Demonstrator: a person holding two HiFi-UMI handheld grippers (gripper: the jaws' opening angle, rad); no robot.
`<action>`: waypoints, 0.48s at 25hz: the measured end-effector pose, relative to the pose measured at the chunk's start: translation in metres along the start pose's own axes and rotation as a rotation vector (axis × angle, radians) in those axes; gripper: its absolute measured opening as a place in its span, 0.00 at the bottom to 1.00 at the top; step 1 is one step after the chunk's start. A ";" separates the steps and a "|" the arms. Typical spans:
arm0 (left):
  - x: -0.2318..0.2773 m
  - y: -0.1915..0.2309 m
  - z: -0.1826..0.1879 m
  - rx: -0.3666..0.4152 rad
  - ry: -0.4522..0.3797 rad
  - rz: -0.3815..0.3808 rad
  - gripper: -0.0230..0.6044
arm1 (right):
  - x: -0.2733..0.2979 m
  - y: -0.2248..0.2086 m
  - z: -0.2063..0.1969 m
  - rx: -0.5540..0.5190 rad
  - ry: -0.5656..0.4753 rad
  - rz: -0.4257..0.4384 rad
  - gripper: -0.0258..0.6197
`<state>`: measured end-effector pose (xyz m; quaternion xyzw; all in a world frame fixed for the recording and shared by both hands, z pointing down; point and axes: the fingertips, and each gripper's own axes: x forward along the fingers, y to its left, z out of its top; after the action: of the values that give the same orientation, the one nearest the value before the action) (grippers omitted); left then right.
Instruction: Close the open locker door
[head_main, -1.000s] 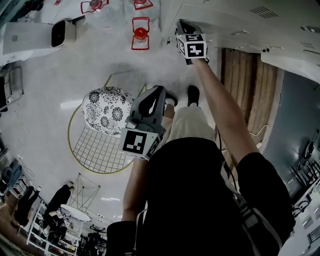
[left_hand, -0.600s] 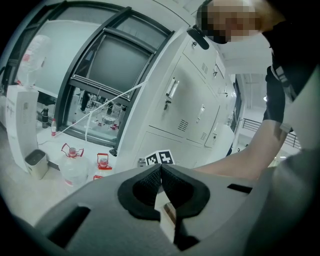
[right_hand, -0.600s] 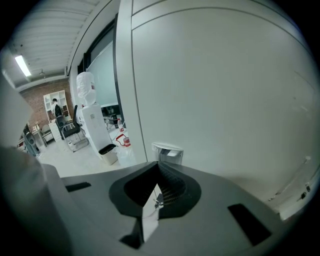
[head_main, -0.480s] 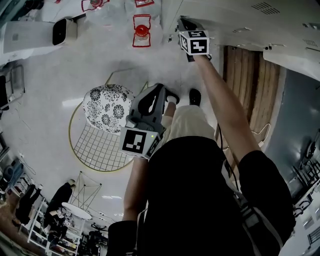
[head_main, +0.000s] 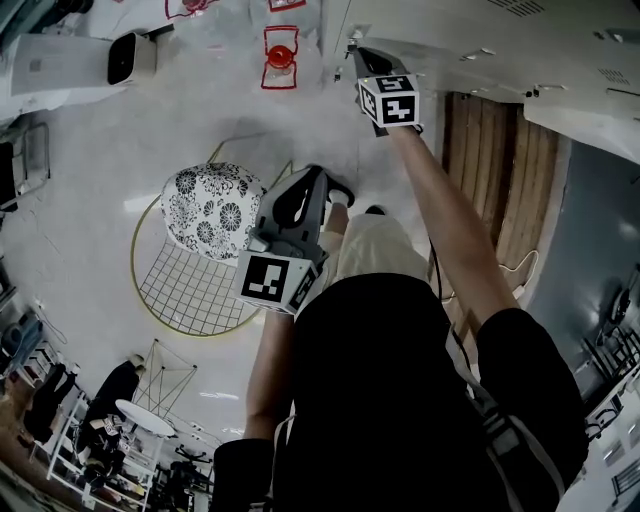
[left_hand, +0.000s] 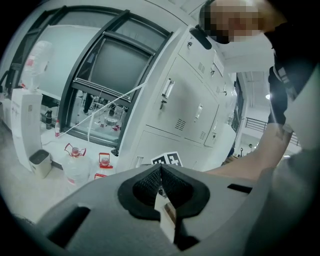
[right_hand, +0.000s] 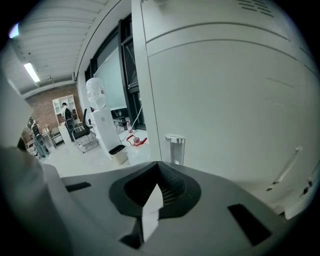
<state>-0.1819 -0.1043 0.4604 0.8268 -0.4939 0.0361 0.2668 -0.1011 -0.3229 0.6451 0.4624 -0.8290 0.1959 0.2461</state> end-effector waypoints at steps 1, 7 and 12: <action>0.000 -0.005 0.000 -0.002 0.002 -0.001 0.07 | -0.007 0.001 -0.002 -0.004 -0.004 0.005 0.04; -0.005 -0.031 -0.015 0.015 -0.015 -0.001 0.07 | -0.059 0.002 -0.017 -0.023 -0.036 0.046 0.04; -0.013 -0.064 -0.030 0.035 -0.028 -0.022 0.07 | -0.119 -0.001 -0.035 -0.047 -0.062 0.075 0.04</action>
<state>-0.1288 -0.0559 0.4558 0.8371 -0.4877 0.0303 0.2459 -0.0387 -0.2243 0.6030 0.4308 -0.8574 0.1711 0.2234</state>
